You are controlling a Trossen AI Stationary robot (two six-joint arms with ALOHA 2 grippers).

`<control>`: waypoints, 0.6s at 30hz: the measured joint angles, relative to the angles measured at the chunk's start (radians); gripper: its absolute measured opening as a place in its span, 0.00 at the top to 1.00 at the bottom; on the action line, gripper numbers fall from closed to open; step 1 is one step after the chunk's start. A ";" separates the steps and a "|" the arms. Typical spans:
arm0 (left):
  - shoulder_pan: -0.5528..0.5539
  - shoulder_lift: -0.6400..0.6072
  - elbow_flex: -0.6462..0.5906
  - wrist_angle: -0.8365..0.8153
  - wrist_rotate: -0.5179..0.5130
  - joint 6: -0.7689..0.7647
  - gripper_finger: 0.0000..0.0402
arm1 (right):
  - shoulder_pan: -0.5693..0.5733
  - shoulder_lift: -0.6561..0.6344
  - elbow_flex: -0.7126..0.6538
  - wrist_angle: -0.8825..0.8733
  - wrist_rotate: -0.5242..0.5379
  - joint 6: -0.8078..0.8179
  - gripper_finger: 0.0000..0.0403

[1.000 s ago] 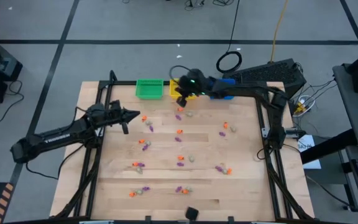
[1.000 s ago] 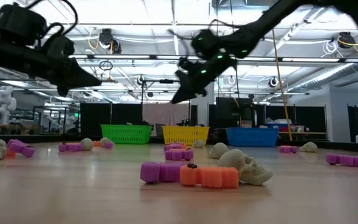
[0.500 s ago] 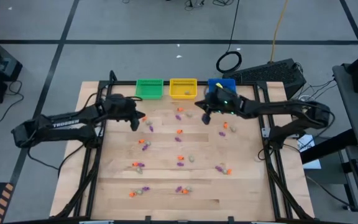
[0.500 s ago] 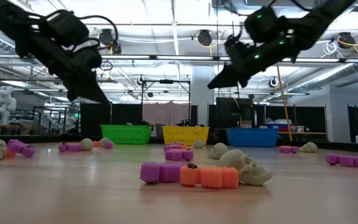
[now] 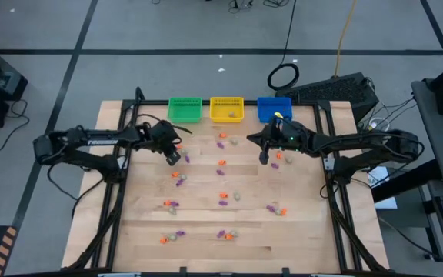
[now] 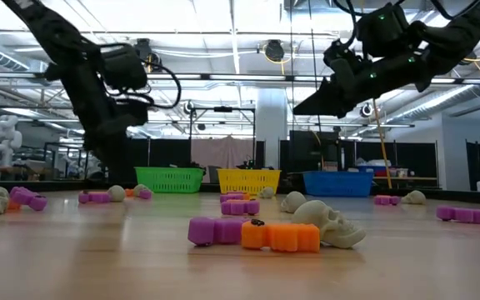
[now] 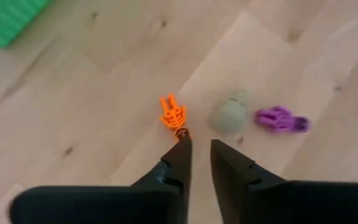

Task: Sort Halloween decoration
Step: Put the orange skeleton toy into the green bin

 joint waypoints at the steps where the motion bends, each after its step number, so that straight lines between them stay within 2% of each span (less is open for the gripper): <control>1: 0.000 0.018 0.000 0.015 -0.010 0.000 0.79 | 0.008 0.000 0.000 0.000 0.000 0.000 1.00; 8: 0.000 0.107 0.000 0.102 -0.017 0.001 0.70 | 0.076 0.000 -0.002 0.009 0.017 -0.017 1.00; 14: 0.004 0.149 0.000 0.107 -0.096 0.001 0.72 | 0.122 0.000 -0.002 0.008 0.067 -0.029 1.00; 18: 0.003 0.169 0.003 0.115 -0.097 0.008 0.76 | 0.148 0.000 -0.002 0.007 0.084 -0.029 1.00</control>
